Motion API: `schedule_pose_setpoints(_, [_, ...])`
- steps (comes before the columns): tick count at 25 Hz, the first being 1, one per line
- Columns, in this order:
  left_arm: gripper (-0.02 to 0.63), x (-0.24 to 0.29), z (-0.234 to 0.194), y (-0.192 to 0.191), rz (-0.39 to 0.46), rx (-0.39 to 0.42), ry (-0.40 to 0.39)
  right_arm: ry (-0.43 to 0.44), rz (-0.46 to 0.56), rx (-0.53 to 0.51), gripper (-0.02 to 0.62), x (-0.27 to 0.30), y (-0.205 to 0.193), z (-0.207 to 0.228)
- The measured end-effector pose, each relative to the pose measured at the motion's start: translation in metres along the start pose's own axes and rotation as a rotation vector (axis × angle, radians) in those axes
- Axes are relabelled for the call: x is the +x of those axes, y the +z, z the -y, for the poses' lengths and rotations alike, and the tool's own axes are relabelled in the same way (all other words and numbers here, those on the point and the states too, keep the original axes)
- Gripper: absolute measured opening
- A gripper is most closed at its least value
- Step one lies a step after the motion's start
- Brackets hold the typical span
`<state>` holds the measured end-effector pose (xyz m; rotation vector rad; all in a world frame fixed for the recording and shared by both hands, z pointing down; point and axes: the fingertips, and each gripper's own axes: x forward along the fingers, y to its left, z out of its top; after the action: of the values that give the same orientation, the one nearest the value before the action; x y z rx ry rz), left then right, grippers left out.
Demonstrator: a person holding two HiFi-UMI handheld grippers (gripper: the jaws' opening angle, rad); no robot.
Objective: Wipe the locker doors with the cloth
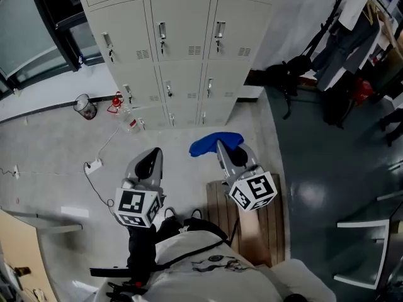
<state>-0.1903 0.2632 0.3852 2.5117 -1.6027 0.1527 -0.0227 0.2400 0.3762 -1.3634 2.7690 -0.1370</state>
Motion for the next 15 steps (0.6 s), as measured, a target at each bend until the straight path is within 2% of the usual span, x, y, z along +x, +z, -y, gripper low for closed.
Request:
schedule_pose_setpoints(4, [-0.002, -0.012, 0.004, 0.004, 0.015, 0.001, 0.011, -0.010, 0.014, -0.018, 0.034, -0.013, 0.008, -0.010])
schedule_pose_setpoints(15, [-0.002, -0.020, -0.005, 0.015, 0.038, 0.016, -0.039, -0.050, 0.043, -0.052, 0.031, -0.012, 0.023, -0.034])
